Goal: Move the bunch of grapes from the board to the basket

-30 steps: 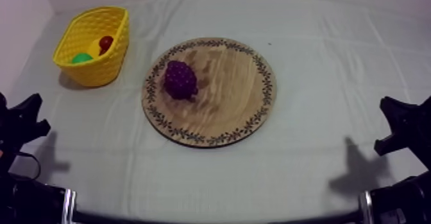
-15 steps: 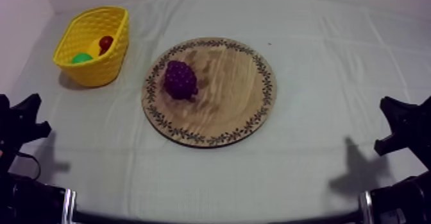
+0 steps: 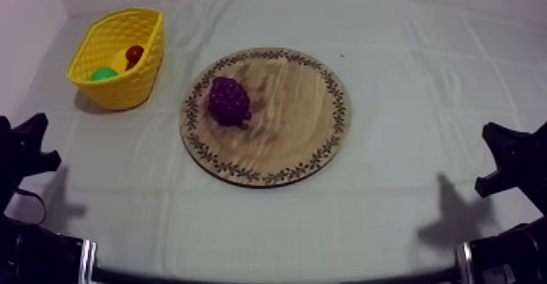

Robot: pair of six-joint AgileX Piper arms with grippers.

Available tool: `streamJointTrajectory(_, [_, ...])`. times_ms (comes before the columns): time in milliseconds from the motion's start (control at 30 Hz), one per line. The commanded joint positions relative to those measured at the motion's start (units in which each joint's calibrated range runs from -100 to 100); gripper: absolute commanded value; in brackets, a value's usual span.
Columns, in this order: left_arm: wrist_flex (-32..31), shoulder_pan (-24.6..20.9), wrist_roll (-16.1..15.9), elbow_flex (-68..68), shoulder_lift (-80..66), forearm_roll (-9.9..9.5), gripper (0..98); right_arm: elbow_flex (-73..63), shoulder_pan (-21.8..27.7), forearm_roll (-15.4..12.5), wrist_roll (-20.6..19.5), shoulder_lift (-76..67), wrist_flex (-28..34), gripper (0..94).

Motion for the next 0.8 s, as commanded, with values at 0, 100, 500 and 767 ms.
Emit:
streamJointTrajectory(0, [1.08,0.23,1.42,-5.16,4.98,-1.04,0.0,-0.03,0.02,0.01,0.01,-0.01,0.00,0.4])
streamJointTrajectory(100, [4.77,1.58,1.75,-14.29,12.67,-1.60,0.0,-0.03,0.02,0.01,-0.01,-0.01,0.00,0.4])
streamJointTrajectory(500, [20.07,16.32,9.80,-48.64,40.59,-8.97,0.0,-0.03,0.02,0.01,-0.01,-0.01,0.00,0.4])
streamJointTrajectory(767, [21.53,20.42,13.11,-61.95,53.59,-9.06,0.0,-0.03,0.02,0.01,-0.01,-0.01,0.00,0.4])
